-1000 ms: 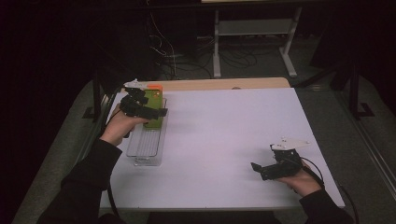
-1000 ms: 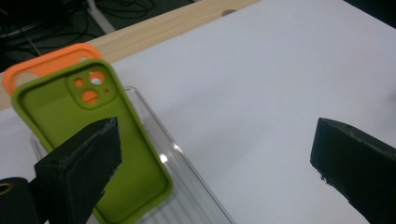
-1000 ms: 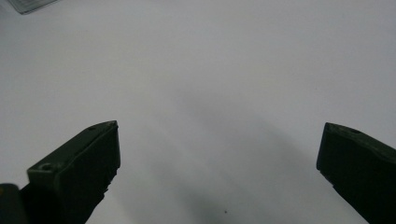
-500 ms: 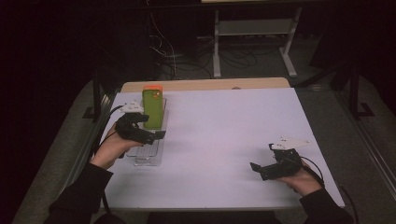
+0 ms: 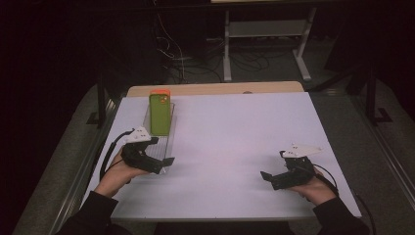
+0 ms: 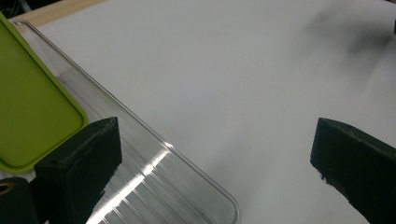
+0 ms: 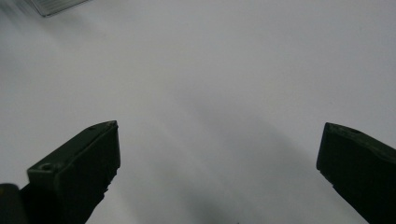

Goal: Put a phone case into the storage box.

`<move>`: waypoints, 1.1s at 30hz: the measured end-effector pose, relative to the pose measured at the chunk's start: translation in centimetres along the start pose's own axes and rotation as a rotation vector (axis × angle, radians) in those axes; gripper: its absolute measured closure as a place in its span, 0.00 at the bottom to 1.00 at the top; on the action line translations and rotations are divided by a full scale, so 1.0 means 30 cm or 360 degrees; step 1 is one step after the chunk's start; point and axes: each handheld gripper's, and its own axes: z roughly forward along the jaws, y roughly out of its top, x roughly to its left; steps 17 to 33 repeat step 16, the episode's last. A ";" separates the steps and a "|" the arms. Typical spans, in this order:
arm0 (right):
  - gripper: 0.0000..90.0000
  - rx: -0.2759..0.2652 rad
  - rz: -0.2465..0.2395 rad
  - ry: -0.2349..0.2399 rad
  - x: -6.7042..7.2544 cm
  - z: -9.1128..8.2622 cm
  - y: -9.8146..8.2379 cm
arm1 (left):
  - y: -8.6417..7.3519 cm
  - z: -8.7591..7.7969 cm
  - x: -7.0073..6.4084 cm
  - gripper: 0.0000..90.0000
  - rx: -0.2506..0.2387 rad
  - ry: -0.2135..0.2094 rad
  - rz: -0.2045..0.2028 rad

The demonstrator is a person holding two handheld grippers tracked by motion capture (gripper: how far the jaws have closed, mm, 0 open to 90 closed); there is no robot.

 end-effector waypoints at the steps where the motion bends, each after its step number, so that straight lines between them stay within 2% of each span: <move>1: 0.00 0.0000 0.0002 0.0001 0.001 0.000 0.000 | -0.010 0.002 -0.005 0.01 -0.0004 0.0001 -0.0001; 10: 0.00 0.0009 0.0011 0.0004 0.002 0.002 -0.005 | -0.074 0.011 -0.035 0.01 0.0052 0.0010 0.0067; 33: 0.00 0.0000 0.0009 0.0000 0.001 0.002 -0.005 | -0.075 0.015 -0.040 0.01 0.0039 -0.0005 0.0059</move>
